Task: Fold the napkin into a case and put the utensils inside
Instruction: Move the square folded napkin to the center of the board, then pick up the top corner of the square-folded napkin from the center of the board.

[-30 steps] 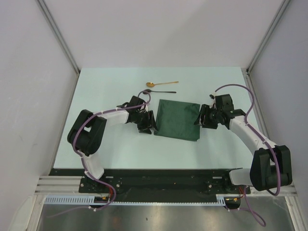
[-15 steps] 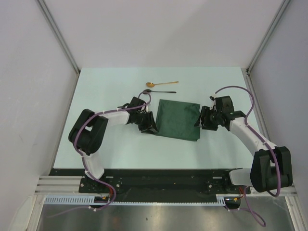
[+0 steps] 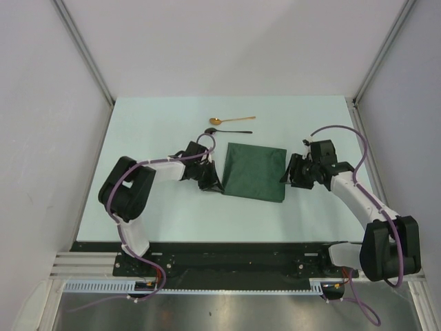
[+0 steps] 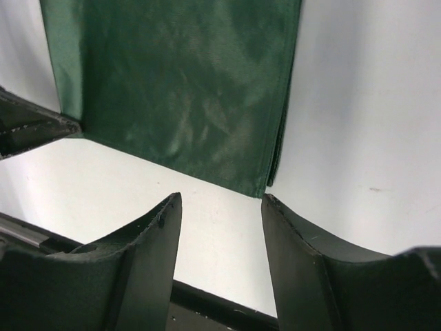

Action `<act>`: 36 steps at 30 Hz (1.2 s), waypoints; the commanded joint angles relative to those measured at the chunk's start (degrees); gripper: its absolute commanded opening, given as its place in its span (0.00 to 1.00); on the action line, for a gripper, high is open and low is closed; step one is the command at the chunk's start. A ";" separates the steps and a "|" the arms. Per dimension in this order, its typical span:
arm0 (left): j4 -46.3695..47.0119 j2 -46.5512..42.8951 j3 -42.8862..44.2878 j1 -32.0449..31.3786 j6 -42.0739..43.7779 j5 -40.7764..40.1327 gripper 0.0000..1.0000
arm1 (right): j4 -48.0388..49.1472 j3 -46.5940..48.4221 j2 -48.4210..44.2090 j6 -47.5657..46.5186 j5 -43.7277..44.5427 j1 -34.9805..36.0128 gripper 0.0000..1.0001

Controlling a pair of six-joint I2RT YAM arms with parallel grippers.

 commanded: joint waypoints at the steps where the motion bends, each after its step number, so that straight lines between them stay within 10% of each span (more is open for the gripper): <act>1: 0.91 -2.28 -5.25 -0.40 -2.39 -0.90 0.00 | -0.87 -2.63 -3.12 5.16 2.60 -0.16 0.53; 19: 6.90 -22.07 -27.69 -0.49 -10.13 -1.16 0.01 | 1.15 -11.43 -6.65 16.95 5.15 12.76 0.37; 26: 5.50 -25.39 -27.69 -0.49 -9.78 -1.51 0.44 | 5.81 -11.78 -1.37 17.31 4.27 13.91 0.37; 36: -3.03 -32.25 -25.66 -0.40 -6.00 -6.88 0.50 | 8.27 -12.13 2.77 16.25 3.04 13.21 0.37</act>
